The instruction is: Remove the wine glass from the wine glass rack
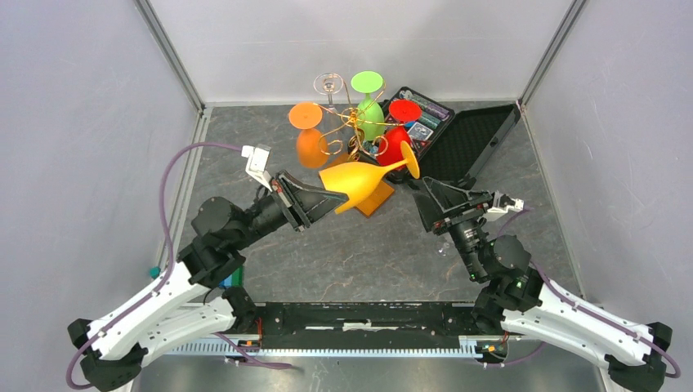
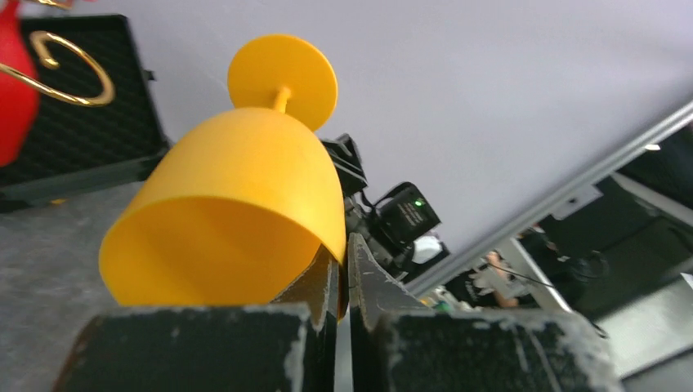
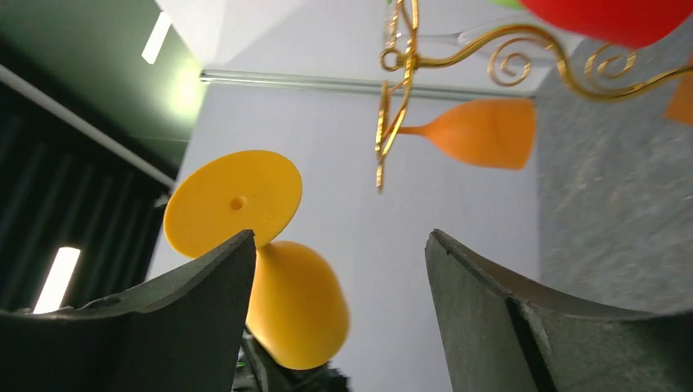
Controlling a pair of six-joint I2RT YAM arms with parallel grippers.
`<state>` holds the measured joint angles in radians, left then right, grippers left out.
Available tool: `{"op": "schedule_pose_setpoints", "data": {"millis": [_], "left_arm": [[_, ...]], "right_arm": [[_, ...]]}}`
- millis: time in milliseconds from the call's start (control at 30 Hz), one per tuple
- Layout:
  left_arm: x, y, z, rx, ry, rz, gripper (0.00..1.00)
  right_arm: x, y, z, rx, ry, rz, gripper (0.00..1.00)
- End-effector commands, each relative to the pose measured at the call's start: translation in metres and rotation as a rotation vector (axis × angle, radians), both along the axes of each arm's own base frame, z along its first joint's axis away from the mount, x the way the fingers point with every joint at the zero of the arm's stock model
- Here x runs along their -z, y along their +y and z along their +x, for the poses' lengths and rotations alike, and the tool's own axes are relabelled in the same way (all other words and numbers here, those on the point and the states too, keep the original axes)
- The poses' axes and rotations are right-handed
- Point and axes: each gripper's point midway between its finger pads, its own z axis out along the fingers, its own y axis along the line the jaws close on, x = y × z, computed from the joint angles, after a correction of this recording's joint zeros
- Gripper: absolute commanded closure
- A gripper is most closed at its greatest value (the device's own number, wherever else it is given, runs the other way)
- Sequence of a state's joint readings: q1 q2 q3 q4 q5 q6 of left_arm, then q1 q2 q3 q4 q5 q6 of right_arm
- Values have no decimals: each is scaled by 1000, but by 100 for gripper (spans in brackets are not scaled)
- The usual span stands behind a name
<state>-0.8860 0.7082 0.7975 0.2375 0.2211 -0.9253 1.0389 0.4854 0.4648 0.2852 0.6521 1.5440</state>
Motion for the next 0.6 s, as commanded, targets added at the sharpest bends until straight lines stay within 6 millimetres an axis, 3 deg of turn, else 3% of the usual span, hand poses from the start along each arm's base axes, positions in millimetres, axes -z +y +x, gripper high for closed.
{"op": "schedule_pose_setpoints", "data": {"millis": [0, 133, 300, 333, 467, 567], "left_arm": [[24, 15, 17, -146, -47, 279, 98], [61, 18, 10, -84, -35, 526, 98], [110, 15, 3, 33, 71, 803, 98], [119, 16, 4, 30, 90, 845, 98], [143, 7, 4, 46, 125, 949, 98], [159, 0, -1, 33, 130, 1085, 98]], "right_arm": [[31, -15, 8, 104, 30, -203, 19], [34, -28, 7, 159, -19, -346, 19], [-5, -57, 3, 270, -174, -674, 21], [-5, -62, 4, 283, -170, -753, 21], [-14, -80, 7, 346, -160, -951, 21], [-11, -84, 9, 352, -149, -1039, 21]]}}
